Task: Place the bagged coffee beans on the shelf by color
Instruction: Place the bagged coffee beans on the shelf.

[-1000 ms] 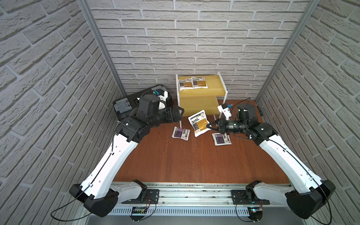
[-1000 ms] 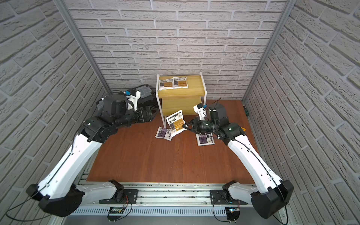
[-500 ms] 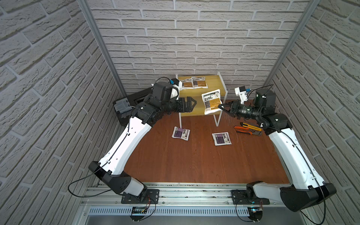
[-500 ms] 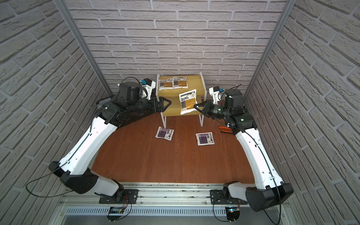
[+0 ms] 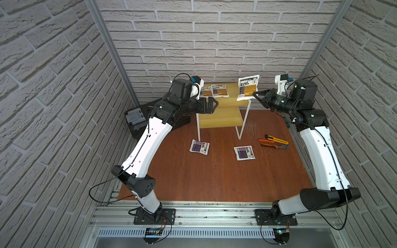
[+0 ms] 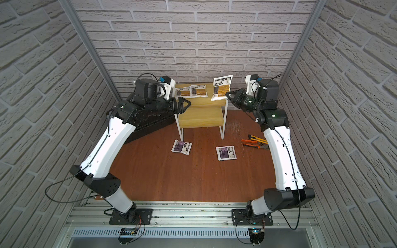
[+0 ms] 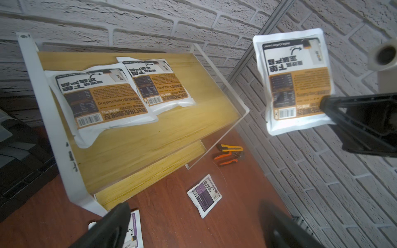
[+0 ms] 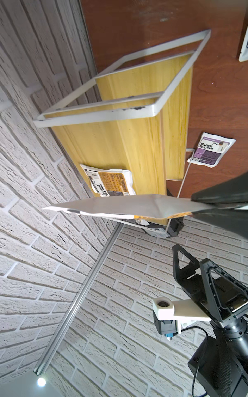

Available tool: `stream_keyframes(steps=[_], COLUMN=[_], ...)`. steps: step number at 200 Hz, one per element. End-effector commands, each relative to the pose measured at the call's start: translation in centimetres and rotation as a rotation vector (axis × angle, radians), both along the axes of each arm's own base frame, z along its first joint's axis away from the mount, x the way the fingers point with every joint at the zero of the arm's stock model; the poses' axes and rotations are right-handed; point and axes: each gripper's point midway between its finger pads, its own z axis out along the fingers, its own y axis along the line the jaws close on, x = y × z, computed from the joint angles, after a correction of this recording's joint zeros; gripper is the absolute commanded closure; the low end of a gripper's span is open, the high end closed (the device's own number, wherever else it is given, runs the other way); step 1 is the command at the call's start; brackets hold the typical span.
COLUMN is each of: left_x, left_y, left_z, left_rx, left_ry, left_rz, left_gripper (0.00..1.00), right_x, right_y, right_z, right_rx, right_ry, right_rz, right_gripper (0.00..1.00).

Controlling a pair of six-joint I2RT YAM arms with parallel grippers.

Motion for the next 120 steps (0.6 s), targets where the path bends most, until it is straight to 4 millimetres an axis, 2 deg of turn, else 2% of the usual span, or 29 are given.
stream_keyframes(steps=[1,65,120], left_x=[0.9,1.7,2.1], left_y=[0.3,0.7,0.9], left_z=[0.5,0.6,1.3], left_rx=[-0.004,-0.014,-0.026], left_ry=[-0.024,-0.021,-0.028], left_rz=[-0.003,0.0,0.0], left_gripper=[0.02,0.02,0.01], right_x=[1.3,5.4,7.5], right_y=[-1.0,-0.9,-0.6], right_z=[0.5,-0.5,-2.0], right_rx=[-0.071,-0.132,-0.171], right_ry=[-0.034,-0.029,-0.004], right_rz=[-0.039,-0.021,0.013], right_gripper=[0.92,0.91,0.9])
